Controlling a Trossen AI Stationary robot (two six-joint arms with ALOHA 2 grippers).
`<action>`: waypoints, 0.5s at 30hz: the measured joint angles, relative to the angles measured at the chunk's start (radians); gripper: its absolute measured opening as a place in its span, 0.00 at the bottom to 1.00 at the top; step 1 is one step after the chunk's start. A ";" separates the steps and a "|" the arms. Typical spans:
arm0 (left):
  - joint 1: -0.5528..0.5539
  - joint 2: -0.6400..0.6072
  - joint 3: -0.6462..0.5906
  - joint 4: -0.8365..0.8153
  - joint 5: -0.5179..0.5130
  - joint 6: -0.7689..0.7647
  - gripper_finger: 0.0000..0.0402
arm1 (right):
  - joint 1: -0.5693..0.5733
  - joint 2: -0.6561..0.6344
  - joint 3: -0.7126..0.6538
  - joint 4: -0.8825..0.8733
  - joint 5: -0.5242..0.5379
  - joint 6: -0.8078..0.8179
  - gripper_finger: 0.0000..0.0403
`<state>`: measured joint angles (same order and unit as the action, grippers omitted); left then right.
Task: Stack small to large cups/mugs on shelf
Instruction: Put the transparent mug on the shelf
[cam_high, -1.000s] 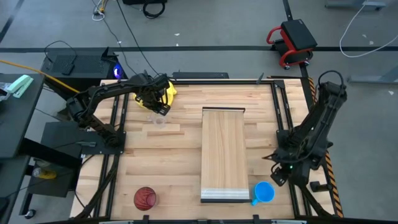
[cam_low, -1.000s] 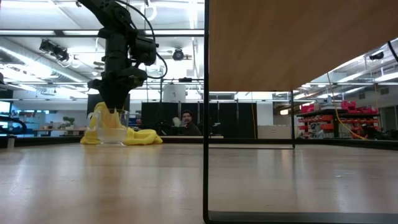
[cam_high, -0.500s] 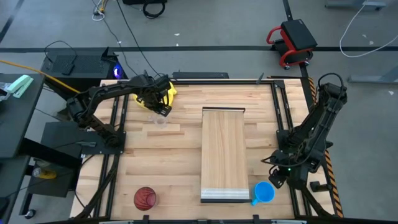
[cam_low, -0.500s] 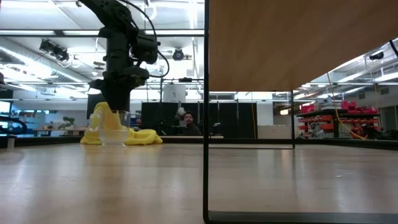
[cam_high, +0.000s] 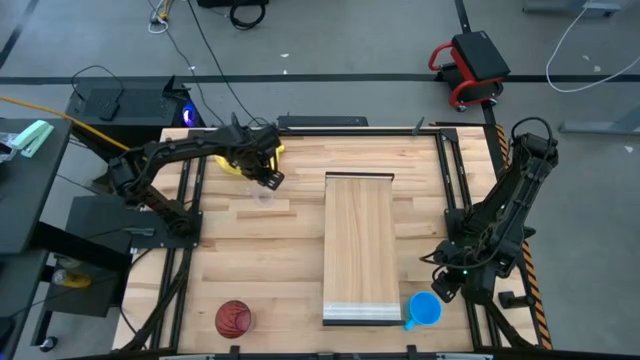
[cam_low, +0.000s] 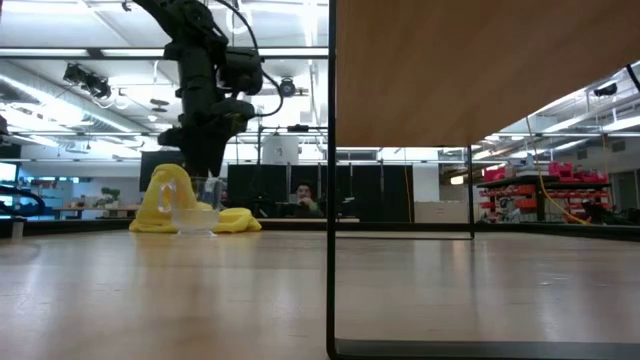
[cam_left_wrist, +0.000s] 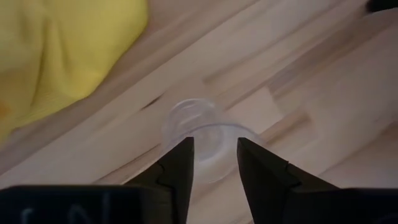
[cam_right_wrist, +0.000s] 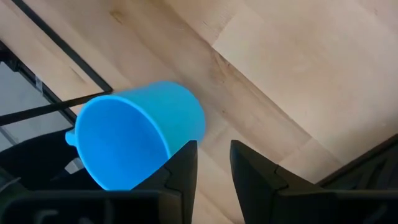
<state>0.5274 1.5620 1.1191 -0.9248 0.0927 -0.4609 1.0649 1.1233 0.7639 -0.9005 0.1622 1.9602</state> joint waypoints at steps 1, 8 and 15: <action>-0.006 0.000 0.000 0.010 0.001 0.000 0.32 | 0.000 0.000 0.000 0.000 0.008 0.000 0.25; -0.022 0.000 0.025 0.013 0.001 0.000 0.30 | 0.000 0.000 0.000 0.000 0.040 0.000 0.25; -0.022 -0.020 0.199 -0.209 -0.058 0.052 0.31 | -0.001 0.000 0.000 0.001 0.080 0.000 0.26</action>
<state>0.5056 1.5420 1.3179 -1.1337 0.0348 -0.4087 1.0637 1.1230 0.7642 -0.8997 0.2422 1.9602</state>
